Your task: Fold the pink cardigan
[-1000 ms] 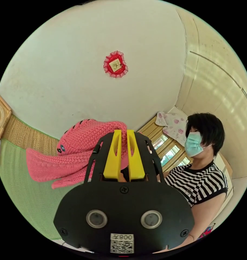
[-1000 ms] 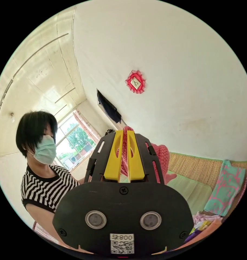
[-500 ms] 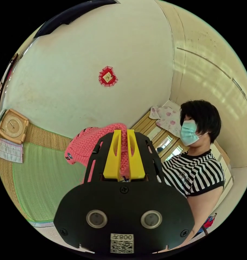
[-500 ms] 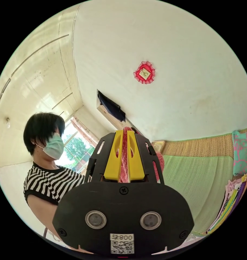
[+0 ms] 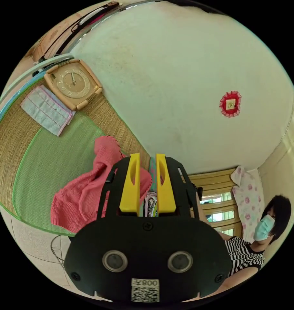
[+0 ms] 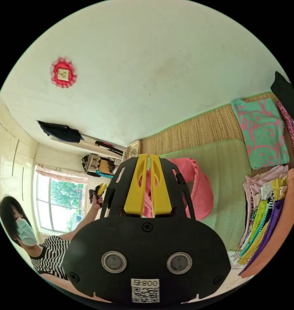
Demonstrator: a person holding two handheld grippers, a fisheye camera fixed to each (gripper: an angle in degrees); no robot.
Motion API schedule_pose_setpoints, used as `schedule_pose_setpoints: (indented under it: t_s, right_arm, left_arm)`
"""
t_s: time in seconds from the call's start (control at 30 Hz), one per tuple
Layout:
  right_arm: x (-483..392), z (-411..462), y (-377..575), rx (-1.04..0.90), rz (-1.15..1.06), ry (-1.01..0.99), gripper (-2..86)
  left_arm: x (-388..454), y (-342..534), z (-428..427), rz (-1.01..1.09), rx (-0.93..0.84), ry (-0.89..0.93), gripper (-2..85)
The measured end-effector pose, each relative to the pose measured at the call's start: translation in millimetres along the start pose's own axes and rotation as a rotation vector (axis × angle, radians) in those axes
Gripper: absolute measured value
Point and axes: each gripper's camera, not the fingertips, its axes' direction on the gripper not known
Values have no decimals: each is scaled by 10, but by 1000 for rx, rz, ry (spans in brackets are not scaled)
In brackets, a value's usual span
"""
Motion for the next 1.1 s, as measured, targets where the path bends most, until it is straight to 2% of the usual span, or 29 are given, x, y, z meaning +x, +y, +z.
schedule_pose_setpoints:
  t_s: [0.2, 0.37, 0.53, 0.73, 0.93, 1.1]
  right_arm:
    - [363, 986, 488, -277, 97, 67, 8]
    - [492, 1678, 952, -394, 243, 55, 16]
    - [-16, 2363, 1204, -477, 260, 142, 33]
    - [-648, 3088, 1359, -547, 259, 249, 51]
    - [-1032, 3767, 1531, -637, 293, 288, 55]
    - [-1277, 4073, 1625, -676, 295, 317, 55]
  left_arm:
    - [-814, 557, 280, -233, -142, -96, 87]
    - [-1333, 735, 672, -370, -297, -170, 102]
    - [-1665, 424, 1110, -360, -445, -166, 110]
    - [-2097, -64, 1468, -317, -644, -328, 113]
    - [-2561, -265, 1657, -429, -657, -323, 111]
    - [-2816, -306, 1929, -452, -753, -397, 92]
